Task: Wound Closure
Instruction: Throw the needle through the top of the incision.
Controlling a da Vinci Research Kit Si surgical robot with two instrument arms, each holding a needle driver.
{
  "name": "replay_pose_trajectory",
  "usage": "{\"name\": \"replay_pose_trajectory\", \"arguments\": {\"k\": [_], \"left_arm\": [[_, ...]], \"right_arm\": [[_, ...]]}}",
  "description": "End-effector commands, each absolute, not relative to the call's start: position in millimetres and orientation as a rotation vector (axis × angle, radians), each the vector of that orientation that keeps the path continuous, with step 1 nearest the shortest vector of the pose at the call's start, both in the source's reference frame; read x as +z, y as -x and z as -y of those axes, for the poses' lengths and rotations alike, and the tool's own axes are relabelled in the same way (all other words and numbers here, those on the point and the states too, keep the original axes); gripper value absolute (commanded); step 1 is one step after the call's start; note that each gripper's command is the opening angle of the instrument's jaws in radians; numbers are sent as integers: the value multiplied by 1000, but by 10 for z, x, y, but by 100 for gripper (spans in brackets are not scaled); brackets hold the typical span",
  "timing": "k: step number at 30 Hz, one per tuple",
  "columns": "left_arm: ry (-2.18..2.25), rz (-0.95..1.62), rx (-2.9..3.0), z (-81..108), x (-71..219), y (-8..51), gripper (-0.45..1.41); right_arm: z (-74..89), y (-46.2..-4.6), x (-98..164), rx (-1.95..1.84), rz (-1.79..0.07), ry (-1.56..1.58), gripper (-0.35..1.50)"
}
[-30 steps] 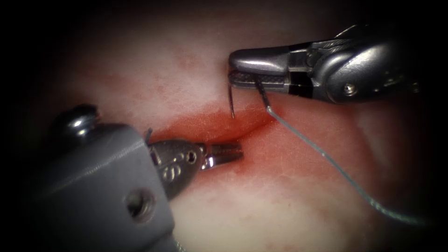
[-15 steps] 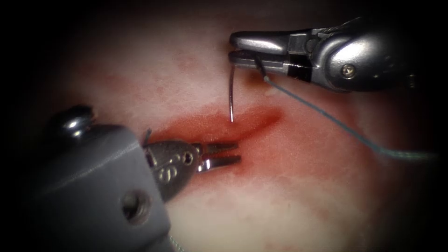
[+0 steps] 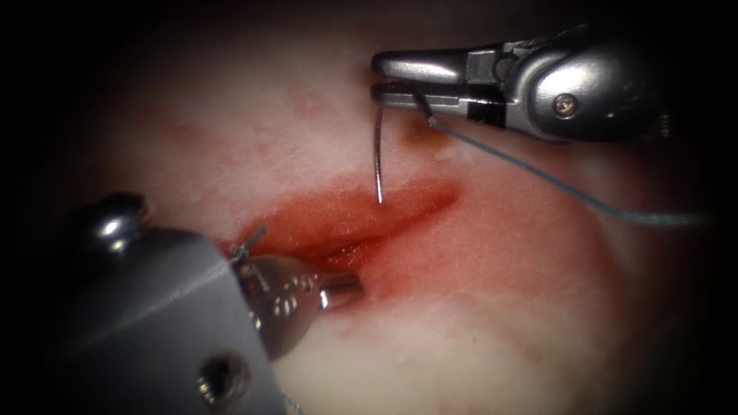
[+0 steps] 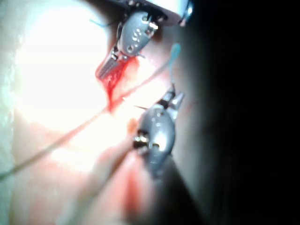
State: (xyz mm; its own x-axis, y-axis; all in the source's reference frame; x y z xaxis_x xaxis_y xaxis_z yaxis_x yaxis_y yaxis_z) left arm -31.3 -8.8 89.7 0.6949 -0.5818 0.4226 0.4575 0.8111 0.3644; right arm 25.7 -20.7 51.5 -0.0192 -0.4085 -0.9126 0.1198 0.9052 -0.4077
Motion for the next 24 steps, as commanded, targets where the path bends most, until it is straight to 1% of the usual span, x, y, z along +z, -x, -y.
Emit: {"name": "replay_pose_trajectory", "arguments": {"k": [1,3,6,9,12,14,24], "left_arm": [[-232,555,-585,76,897,316,-23],[-232,555,-584,74,898,316,-18],[-233,552,-582,71,901,314,-18],[-234,555,-580,68,903,313,2],[-234,567,-580,67,903,313,2],[-234,570,-582,68,903,313,-3],[-235,573,-584,67,902,315,-3]], "right_arm": [[200,-269,511,-417,-1544,227,-35],[200,-269,512,-410,-1546,216,-35],[201,-269,513,-406,-1550,205,-35],[201,-269,514,-389,-1552,187,-35],[201,-269,514,-375,-1552,174,-35],[201,-269,514,-356,-1553,155,-35],[202,-269,517,-276,-1556,75,-35]]}}
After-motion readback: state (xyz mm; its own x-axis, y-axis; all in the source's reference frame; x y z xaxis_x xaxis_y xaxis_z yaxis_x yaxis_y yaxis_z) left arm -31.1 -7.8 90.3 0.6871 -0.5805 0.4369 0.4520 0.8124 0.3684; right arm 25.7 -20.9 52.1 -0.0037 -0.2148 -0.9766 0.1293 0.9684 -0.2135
